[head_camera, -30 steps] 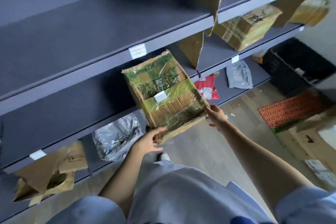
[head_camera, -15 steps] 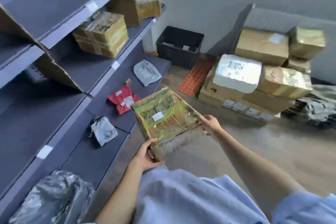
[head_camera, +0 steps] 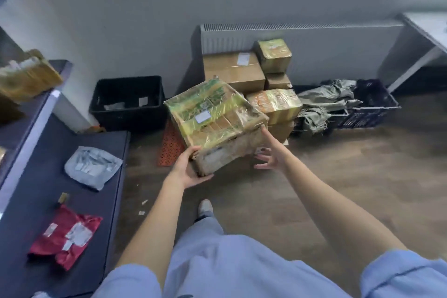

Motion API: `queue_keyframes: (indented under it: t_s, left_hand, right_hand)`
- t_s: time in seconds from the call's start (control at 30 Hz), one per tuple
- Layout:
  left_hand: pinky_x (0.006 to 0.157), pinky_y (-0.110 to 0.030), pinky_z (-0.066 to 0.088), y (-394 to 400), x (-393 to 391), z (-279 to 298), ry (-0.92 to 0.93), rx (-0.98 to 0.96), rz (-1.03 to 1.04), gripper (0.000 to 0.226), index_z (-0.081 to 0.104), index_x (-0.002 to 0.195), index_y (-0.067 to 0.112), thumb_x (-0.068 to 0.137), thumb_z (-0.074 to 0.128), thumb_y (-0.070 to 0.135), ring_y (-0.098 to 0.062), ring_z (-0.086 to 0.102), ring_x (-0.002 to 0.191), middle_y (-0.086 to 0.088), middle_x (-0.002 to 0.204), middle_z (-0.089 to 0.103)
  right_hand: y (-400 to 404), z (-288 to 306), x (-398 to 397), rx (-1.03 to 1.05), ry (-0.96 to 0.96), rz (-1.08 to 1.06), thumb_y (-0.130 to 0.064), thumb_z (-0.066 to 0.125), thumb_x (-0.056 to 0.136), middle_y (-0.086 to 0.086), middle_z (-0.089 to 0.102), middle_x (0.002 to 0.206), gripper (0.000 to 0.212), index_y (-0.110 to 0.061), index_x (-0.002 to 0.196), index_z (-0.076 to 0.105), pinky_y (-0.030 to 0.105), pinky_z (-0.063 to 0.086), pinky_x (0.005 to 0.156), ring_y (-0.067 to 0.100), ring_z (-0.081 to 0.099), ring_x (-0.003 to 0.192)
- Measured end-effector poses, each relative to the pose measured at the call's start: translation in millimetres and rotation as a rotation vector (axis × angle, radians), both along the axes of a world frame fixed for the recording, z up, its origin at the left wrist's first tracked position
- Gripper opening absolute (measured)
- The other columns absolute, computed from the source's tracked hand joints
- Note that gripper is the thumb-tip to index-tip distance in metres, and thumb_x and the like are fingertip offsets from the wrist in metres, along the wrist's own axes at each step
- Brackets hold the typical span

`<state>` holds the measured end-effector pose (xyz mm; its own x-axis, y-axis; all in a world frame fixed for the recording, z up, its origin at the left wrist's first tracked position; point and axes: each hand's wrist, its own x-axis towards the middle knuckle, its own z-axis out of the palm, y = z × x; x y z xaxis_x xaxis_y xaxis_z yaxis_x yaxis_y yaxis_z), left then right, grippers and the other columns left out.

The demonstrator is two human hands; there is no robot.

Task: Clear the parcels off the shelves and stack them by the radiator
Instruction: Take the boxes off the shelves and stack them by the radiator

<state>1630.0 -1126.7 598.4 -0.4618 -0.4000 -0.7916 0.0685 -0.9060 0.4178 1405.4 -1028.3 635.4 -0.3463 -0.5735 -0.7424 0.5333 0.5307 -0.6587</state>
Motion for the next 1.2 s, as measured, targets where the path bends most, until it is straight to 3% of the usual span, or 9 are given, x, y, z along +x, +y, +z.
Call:
queue_keyframes:
  t_s: [0.17, 0.33, 0.47, 0.6, 0.7, 0.77, 0.97, 1.07, 1.2]
  left_hand:
    - [0.073, -0.045, 0.052, -92.1, -81.9, 22.7, 0.044, -0.017, -0.165, 0.044, 0.058, 0.113, 0.017, 0.074, 0.066, 0.034, -0.029, 0.061, 0.103, -0.012, 0.109, 0.068]
    - [0.098, -0.052, 0.044, -159.3, -161.2, 38.9, 0.045, -0.050, -0.267, 0.042, 0.054, 0.115, 0.018, 0.077, 0.066, 0.031, -0.033, 0.056, 0.113, -0.014, 0.124, 0.058]
    - [0.076, -0.041, 0.051, -205.8, -204.0, 37.0, 0.022, -0.048, -0.342, 0.043, 0.051, 0.112, 0.019, 0.076, 0.068, 0.035, -0.029, 0.058, 0.096, -0.013, 0.111, 0.057]
    - [0.080, -0.045, 0.050, -251.0, -240.5, 19.6, -0.046, -0.103, -0.443, 0.055, 0.039, 0.123, 0.028, 0.080, 0.064, 0.049, -0.031, 0.057, 0.106, -0.017, 0.121, 0.054]
    - [0.094, -0.053, 0.046, -292.8, -263.0, -0.4, -0.116, -0.126, -0.356, 0.055, 0.036, 0.136, 0.025, 0.088, 0.056, 0.044, -0.032, 0.045, 0.127, -0.016, 0.137, 0.044]
    - [0.088, -0.051, 0.048, -321.6, -273.1, -12.5, -0.159, -0.130, -0.203, 0.050, 0.037, 0.139, 0.025, 0.093, 0.051, 0.037, -0.030, 0.045, 0.129, -0.014, 0.137, 0.047]
    - [0.094, -0.043, 0.042, -366.2, -306.3, -28.8, -0.325, -0.072, 0.043, 0.042, 0.041, 0.139, 0.020, 0.097, 0.045, 0.028, -0.027, 0.052, 0.118, -0.014, 0.130, 0.053]
    - [0.091, -0.041, 0.043, -379.3, -333.5, -40.1, -0.406, -0.016, 0.046, 0.043, 0.040, 0.138, 0.016, 0.097, 0.045, 0.027, -0.025, 0.055, 0.114, -0.012, 0.130, 0.055]
    - [0.098, -0.041, 0.041, -401.3, -368.0, -52.9, -0.518, -0.013, -0.028, 0.037, 0.042, 0.131, 0.016, 0.097, 0.045, 0.030, -0.017, 0.059, 0.090, -0.004, 0.108, 0.061]
  right_hand:
    - [-99.8, 15.3, -46.9, -0.003, 0.072, -0.169, -0.054, 0.074, 0.068, 0.005, -0.006, 0.159, 0.127, -0.032, 0.143, -0.028, 0.065, 0.036, 0.100, 0.039, 0.015, 0.143]
    - [-185.4, 9.2, -83.9, 0.026, -0.080, -0.318, -0.051, 0.079, 0.064, 0.015, 0.042, 0.142, 0.101, -0.013, 0.142, 0.028, 0.059, 0.049, 0.083, 0.038, 0.046, 0.125]
    - [-229.9, -5.1, -127.7, 0.038, -0.104, -0.397, -0.039, 0.075, 0.070, 0.016, 0.049, 0.132, 0.080, -0.011, 0.134, 0.036, 0.057, 0.048, 0.085, 0.035, 0.052, 0.114]
    - [-277.6, -19.3, -182.2, 0.062, -0.150, -0.424, -0.035, 0.072, 0.073, 0.015, 0.047, 0.132, 0.078, -0.014, 0.136, 0.032, 0.058, 0.048, 0.090, 0.034, 0.051, 0.115]
    - [-321.5, -33.1, -231.1, 0.116, -0.101, -0.357, -0.036, 0.070, 0.075, 0.015, 0.048, 0.130, 0.076, -0.014, 0.137, 0.032, 0.048, 0.051, 0.072, 0.030, 0.053, 0.103]
    - [-353.9, -44.4, -262.6, 0.153, -0.050, -0.269, -0.036, 0.067, 0.079, 0.013, 0.051, 0.129, 0.075, -0.013, 0.139, 0.029, 0.044, 0.046, 0.072, 0.029, 0.054, 0.102]
    - [-451.9, -60.5, -356.6, 0.209, 0.087, 0.022, -0.031, 0.069, 0.078, 0.013, 0.045, 0.136, 0.094, -0.020, 0.149, 0.008, 0.045, 0.052, 0.073, 0.031, 0.056, 0.105]
    - [-517.9, -67.7, -401.6, 0.179, 0.114, 0.154, -0.031, 0.069, 0.076, 0.011, 0.047, 0.137, 0.089, -0.018, 0.147, 0.018, 0.040, 0.053, 0.070, 0.023, 0.058, 0.086]
    - [-605.4, -88.1, -443.1, 0.206, 0.152, 0.410, -0.035, 0.068, 0.072, 0.009, 0.049, 0.132, 0.086, -0.021, 0.144, 0.023, 0.040, 0.051, 0.071, 0.026, 0.059, 0.097]
